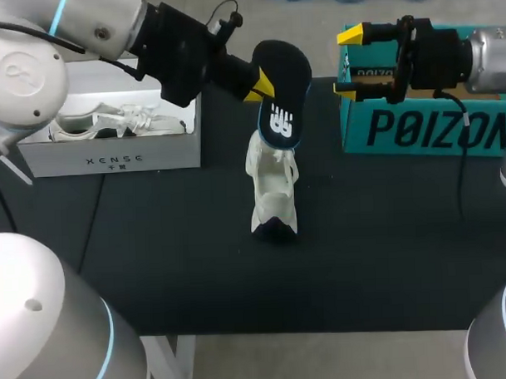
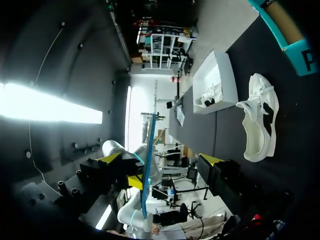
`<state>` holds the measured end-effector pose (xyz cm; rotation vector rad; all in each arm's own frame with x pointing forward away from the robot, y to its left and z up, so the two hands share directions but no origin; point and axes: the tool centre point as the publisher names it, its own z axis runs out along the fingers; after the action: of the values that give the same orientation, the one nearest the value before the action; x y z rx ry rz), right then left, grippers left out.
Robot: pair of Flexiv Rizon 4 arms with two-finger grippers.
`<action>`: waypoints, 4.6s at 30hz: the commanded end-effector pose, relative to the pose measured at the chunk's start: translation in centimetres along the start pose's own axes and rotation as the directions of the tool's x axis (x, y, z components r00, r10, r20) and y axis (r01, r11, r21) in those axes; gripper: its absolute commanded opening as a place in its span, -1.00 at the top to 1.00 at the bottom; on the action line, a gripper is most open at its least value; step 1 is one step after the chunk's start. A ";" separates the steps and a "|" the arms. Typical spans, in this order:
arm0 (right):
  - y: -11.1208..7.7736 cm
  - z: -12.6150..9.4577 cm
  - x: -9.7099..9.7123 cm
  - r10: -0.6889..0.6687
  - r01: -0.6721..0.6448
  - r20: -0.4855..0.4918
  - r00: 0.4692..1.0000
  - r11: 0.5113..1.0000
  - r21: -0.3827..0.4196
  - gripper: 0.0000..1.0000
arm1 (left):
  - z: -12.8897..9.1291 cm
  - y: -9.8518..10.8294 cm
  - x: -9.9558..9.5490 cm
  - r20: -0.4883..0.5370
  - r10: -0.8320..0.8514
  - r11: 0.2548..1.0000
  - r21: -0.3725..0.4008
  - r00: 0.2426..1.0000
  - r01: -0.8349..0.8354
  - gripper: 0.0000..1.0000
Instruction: Take the shoe out of the shoebox, open the shoe tongue, remove and reinsert the insole, then place the shoe into the shoebox
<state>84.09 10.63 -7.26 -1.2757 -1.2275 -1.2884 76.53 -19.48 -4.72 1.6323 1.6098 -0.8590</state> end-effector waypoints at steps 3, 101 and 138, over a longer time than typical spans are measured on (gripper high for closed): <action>-0.8 1.5 0.6 -0.039 0.039 0.012 0.999 0.999 -0.011 -1.00 | 2.2 -0.1 -0.3 0.102 0.476 0.869 -0.206 0.874 -0.449 1.00; -1.7 4.7 -5.9 0.013 -0.027 0.169 0.985 0.996 0.084 1.00 | 0.4 2.2 -1.9 -0.698 -0.059 0.997 -0.072 0.713 0.012 -1.00; -1.7 3.0 -5.3 0.028 -0.037 0.111 0.993 0.996 0.080 1.00 | -2.4 3.5 -3.0 0.002 -0.120 0.978 -0.173 0.993 0.118 -1.00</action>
<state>83.11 14.10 -12.79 -1.3145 -1.3183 -1.1403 80.65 -22.21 -0.37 1.8535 2.1108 -0.3023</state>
